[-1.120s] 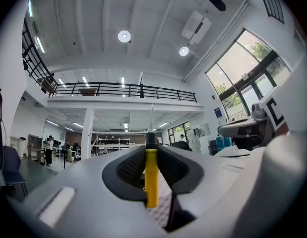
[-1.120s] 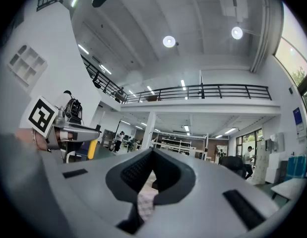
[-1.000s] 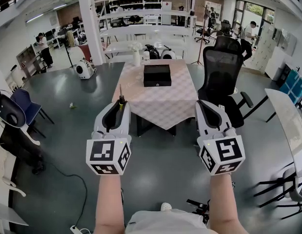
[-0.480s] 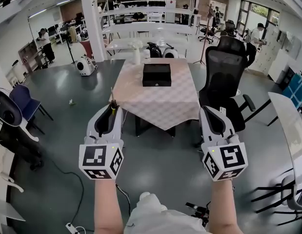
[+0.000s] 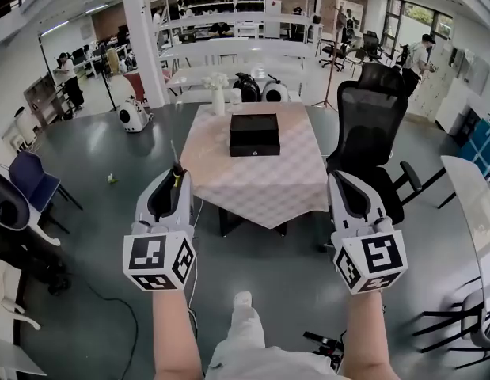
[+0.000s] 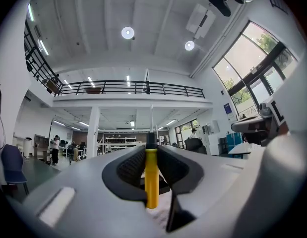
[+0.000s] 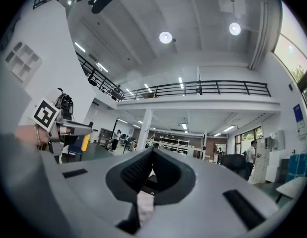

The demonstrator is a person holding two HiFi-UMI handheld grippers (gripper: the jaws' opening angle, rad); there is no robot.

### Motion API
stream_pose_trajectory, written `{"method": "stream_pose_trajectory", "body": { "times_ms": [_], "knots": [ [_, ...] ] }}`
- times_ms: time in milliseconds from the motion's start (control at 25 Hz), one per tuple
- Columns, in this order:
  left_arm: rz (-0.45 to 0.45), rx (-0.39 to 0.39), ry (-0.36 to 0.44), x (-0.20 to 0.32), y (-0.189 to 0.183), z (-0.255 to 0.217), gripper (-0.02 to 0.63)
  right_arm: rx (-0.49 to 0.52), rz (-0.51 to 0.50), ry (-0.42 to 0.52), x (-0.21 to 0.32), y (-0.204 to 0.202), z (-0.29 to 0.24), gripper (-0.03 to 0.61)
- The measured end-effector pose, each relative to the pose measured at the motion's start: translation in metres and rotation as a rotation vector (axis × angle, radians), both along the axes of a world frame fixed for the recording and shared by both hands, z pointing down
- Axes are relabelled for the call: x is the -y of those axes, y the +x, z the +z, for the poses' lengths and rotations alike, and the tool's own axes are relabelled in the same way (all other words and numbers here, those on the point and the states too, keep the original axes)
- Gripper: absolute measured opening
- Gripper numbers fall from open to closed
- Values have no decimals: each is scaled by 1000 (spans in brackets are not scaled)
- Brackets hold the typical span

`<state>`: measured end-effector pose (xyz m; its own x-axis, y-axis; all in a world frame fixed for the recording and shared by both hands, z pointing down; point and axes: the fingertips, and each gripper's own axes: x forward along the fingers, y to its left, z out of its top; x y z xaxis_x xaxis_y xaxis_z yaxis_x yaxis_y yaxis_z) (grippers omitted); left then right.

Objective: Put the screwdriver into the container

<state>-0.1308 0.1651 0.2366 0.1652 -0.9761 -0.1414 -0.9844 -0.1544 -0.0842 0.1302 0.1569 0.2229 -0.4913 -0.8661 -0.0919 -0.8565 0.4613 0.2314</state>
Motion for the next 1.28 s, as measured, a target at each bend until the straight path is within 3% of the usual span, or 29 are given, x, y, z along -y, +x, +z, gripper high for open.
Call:
{"method": "stream_pose_trajectory", "body": {
  "times_ms": [600,960,1280],
  "knots": [
    [73,5,19,263,-56,-6,84,0,50,10,249,-70,0,5],
    [131,1,-29,354,-58,25,84,-19,89,-39,334,-79,27,5],
    [116,-12,-42,429,-56,31,84,-32,81,-58,414,-73,36,5]
  ]
}}
